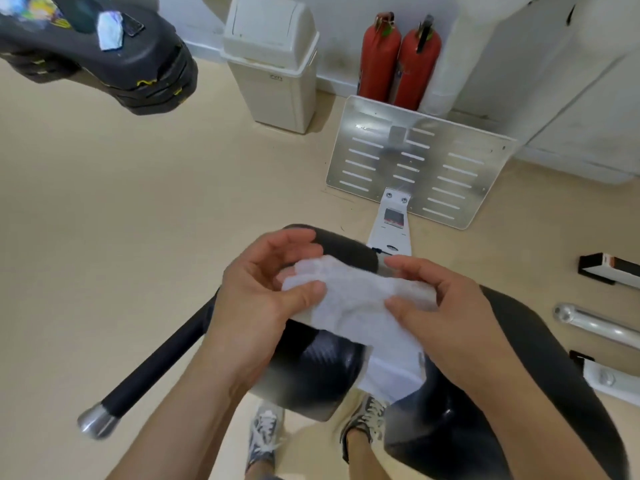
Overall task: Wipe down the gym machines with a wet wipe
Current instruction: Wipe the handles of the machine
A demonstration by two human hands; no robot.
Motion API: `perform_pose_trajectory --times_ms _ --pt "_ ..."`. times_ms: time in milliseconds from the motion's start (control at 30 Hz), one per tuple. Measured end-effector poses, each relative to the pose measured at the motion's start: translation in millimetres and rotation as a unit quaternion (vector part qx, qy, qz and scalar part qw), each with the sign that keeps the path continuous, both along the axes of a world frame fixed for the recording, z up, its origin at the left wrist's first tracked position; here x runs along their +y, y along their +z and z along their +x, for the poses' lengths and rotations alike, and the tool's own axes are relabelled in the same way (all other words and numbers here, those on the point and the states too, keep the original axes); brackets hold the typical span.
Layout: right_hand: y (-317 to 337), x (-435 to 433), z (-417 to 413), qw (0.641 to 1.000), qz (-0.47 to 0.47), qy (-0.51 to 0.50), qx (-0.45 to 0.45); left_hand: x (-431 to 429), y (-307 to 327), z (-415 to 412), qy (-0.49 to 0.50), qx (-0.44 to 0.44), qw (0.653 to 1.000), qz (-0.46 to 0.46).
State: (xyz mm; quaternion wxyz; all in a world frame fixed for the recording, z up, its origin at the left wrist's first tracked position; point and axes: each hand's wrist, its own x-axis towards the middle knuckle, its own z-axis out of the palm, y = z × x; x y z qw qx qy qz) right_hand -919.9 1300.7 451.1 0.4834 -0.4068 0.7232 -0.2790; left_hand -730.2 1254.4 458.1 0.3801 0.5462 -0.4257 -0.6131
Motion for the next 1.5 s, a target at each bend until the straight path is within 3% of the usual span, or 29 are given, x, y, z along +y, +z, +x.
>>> perform_pose_trajectory --times_ms 100,200,367,433,533,667,733,800,867,1000,1067,1133,1200,1267,1333,1400,1467,1500 --pt "14 8 32 0.994 -0.023 0.063 0.081 7 14 38 -0.037 -0.025 0.999 -0.009" --pt "27 18 77 0.995 -0.034 0.049 0.081 12 26 91 -0.056 -0.001 0.998 -0.008" --pt "31 42 165 0.992 0.015 0.017 -0.121 25 29 194 -0.019 0.094 0.995 0.041" --pt "17 52 198 0.982 0.050 0.004 -0.183 33 23 228 -0.004 0.073 0.996 0.050" --pt "-14 66 248 0.959 0.090 -0.048 -0.265 47 7 269 0.012 -0.031 0.998 0.045" --pt "-54 80 298 0.952 0.093 -0.136 -0.257 65 -27 300 0.004 -0.201 0.979 0.042" --pt "-71 83 314 0.959 0.072 -0.164 -0.221 70 -48 306 -0.018 -0.310 0.951 -0.004" --pt "-83 86 326 0.969 0.047 -0.174 -0.166 74 -66 308 -0.060 -0.429 0.896 -0.094" --pt "-91 89 336 0.977 0.022 -0.174 -0.122 82 -74 300 -0.111 -0.458 0.869 -0.154" --pt "-96 99 349 0.982 -0.001 -0.183 -0.044 111 -96 268 -0.180 -0.421 0.881 -0.122" --pt "-95 107 353 0.981 -0.014 -0.190 -0.034 117 -109 255 -0.086 -0.369 0.922 -0.074" --pt "-93 112 358 0.980 -0.024 -0.191 -0.053 118 -114 242 0.077 -0.256 0.964 0.005" --pt "-93 117 361 0.978 -0.029 -0.192 -0.074 116 -113 228 0.197 -0.182 0.960 0.083" --pt "-95 121 362 0.977 -0.025 -0.193 -0.092 111 -111 220 0.290 -0.117 0.934 0.175" --pt "-97 124 360 0.975 -0.015 -0.194 -0.109 104 -111 219 0.326 -0.078 0.911 0.240" --pt "-97 128 360 0.973 -0.007 -0.198 -0.122 102 -108 223 0.264 -0.169 0.924 0.219" --pt "-95 130 360 0.974 -0.008 -0.193 -0.116 110 -110 231 0.120 -0.319 0.936 0.090" --pt "-93 131 361 0.977 -0.010 -0.184 -0.111 116 -113 239 0.044 -0.380 0.924 0.003"
